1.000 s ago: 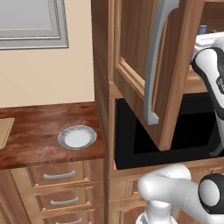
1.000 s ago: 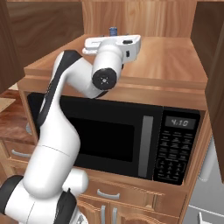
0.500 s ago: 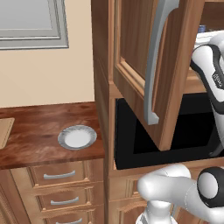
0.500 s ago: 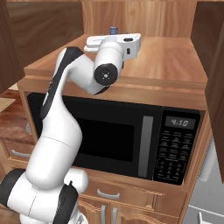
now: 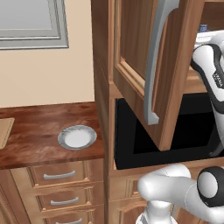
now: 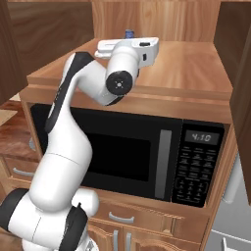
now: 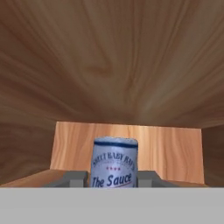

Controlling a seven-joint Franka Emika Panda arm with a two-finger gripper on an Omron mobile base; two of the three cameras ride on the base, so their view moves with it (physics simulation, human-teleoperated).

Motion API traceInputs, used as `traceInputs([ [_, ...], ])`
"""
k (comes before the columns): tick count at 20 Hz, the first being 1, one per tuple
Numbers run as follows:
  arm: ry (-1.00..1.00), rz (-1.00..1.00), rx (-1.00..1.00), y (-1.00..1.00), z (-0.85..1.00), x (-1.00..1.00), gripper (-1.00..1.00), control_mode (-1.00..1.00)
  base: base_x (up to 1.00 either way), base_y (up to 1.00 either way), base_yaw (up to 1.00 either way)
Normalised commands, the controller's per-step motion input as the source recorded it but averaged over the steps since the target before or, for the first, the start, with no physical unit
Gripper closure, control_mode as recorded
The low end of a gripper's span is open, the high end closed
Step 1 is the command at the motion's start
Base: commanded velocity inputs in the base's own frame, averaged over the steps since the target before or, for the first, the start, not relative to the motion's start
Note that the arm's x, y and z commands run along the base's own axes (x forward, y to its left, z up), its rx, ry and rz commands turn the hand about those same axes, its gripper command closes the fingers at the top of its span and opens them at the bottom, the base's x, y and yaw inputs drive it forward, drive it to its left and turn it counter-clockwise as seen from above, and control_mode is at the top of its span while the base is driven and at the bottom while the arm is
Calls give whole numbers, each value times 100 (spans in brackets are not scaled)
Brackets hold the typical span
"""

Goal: Pick the shrimp from the plate and place it on the cutting board. Then pick the condiment bottle from the cabinet and place it next to the cutting board.

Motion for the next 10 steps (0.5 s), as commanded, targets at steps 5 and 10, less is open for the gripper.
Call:
traceInputs([
  [5,-1,2,1,-4,2,-9,100,-100,0,0,0],
  [10,-7,4,0,0,6,-40,100,-100,0,0,0],
])
